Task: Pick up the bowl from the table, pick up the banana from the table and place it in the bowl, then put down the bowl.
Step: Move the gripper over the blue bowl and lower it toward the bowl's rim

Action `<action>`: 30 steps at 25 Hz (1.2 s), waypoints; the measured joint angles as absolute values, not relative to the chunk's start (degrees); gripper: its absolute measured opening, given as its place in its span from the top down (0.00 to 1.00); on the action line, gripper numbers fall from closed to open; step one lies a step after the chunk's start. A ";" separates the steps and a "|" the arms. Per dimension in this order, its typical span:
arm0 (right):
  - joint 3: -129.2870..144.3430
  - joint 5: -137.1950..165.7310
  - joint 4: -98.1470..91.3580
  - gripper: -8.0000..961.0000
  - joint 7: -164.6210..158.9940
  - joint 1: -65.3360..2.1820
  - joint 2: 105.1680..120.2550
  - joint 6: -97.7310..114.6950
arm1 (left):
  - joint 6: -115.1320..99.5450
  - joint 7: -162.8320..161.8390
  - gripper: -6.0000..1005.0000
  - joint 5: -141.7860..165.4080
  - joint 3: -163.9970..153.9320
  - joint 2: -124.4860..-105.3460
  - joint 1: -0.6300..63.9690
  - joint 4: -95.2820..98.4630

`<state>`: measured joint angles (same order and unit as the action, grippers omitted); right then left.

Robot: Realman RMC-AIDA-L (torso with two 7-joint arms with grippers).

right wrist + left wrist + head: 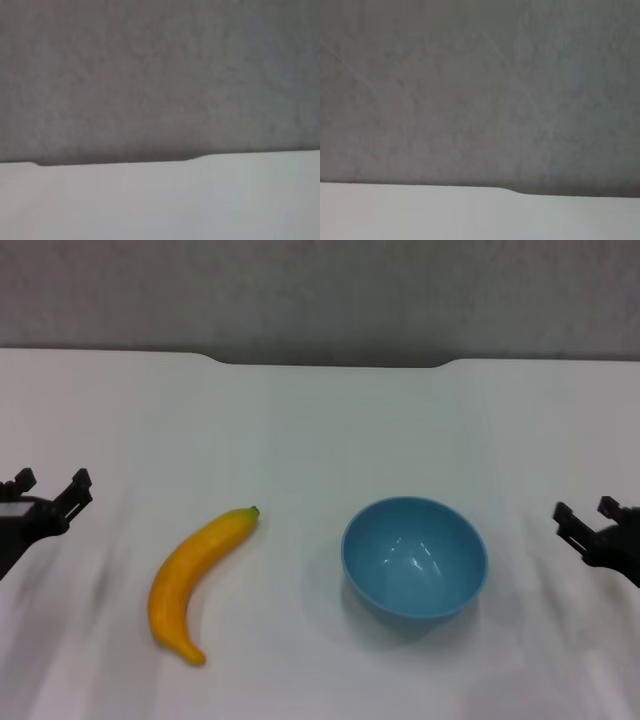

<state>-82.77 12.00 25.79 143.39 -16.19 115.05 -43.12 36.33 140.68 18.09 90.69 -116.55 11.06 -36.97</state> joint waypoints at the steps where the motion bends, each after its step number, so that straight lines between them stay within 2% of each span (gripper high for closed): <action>1: -82.60 13.50 29.31 0.31 142.66 -14.99 115.05 -40.51 | 35.05 140.35 0.23 18.09 89.97 -116.55 10.28 -38.93; 8: -82.23 30.59 51.40 0.32 129.77 -7.63 114.81 -24.05 | 22.15 134.04 0.23 23.22 84.49 -116.37 4.39 -56.03; 18: -83.19 65.62 69.86 0.33 93.65 -3.07 114.60 -16.99 | 2.33 123.23 0.23 35.30 76.83 -115.77 -0.57 -76.20; 24: -87.28 85.40 74.75 0.34 71.76 -3.11 114.62 -20.07 | -12.94 127.60 0.23 33.76 71.43 -114.47 0.13 -84.12; 28: -93.87 102.50 75.49 0.35 52.33 -7.04 114.60 -30.12 | -21.41 138.25 0.23 26.73 70.30 -114.85 1.18 -88.51; 30: -96.68 109.48 75.10 0.35 45.64 -9.65 114.61 -34.73 | -23.88 143.14 0.27 23.45 70.45 -115.20 1.68 -89.77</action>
<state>-96.68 109.48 75.10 45.64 -9.66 114.61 -34.73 -23.88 143.14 23.45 70.45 -115.20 1.68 -89.77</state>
